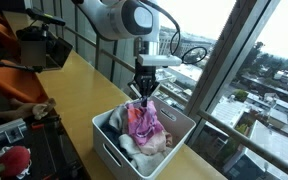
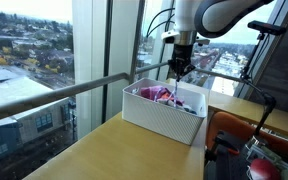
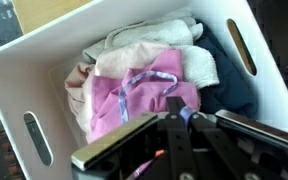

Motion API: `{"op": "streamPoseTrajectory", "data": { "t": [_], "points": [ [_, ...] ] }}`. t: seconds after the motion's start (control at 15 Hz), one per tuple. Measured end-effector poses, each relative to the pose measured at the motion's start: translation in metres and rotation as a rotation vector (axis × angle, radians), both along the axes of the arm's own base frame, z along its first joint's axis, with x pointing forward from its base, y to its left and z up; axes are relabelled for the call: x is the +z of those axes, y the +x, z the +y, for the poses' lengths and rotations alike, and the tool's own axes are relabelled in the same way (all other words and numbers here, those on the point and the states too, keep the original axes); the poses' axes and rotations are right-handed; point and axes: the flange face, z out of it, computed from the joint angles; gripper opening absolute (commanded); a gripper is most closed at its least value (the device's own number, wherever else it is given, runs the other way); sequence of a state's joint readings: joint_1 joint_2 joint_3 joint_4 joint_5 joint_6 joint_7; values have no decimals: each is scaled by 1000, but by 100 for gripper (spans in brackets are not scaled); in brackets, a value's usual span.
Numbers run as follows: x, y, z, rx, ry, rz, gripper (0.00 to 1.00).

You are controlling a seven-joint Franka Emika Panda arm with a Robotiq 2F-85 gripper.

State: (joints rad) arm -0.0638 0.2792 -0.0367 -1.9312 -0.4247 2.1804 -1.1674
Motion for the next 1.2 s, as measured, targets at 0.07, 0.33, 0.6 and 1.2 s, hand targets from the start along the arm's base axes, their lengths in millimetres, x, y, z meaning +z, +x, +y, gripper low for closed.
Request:
{"op": "streamPoseTrajectory", "data": {
  "t": [0.07,0.33,0.6,1.2],
  "points": [
    [-5,0,-2,-3,0,8,0],
    [-33,-1,-11,-16,4,48,0],
    [-59,0,-21,-31,6,84,40],
    [-52,16,-17,32,-63,68,100]
  ]
}}
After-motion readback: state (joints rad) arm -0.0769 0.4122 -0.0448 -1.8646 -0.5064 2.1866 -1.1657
